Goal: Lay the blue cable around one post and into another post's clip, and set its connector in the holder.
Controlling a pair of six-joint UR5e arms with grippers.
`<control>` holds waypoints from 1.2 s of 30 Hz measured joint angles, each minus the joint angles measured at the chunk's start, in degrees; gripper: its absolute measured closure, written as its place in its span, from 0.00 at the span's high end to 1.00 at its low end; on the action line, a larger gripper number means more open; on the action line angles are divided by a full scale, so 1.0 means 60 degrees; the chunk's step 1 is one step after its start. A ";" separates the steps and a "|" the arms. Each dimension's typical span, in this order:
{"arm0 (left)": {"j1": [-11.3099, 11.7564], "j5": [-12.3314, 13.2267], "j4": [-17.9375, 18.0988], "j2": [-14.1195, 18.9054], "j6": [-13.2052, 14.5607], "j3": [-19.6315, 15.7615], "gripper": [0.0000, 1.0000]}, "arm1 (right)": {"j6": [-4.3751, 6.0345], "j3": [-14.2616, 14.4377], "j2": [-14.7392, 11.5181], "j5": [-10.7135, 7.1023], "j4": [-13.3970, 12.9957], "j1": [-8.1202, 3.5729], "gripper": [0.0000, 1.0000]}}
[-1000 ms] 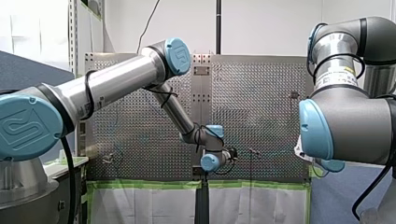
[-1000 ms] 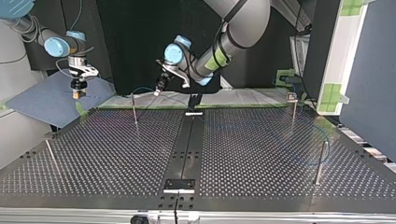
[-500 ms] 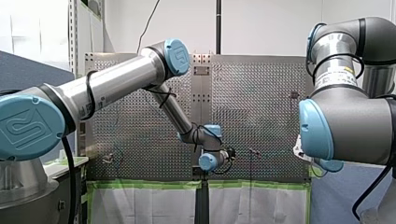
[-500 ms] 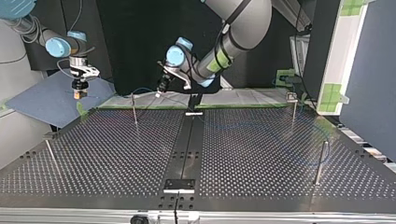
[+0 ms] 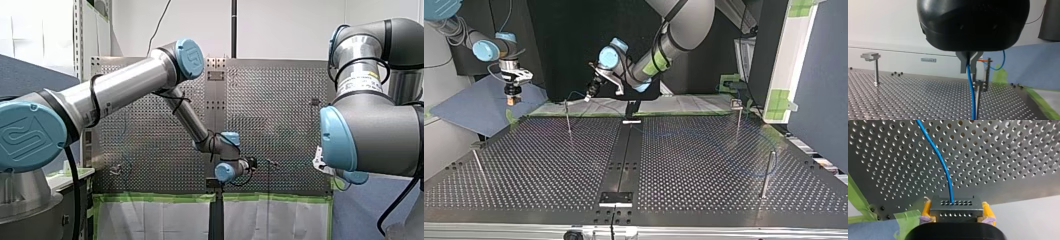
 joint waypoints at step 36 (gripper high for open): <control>0.0026 0.0014 0.0077 0.0260 0.0004 -0.0557 0.01 | 0.0288 0.0262 -0.0162 0.0316 -0.0361 -0.0055 0.00</control>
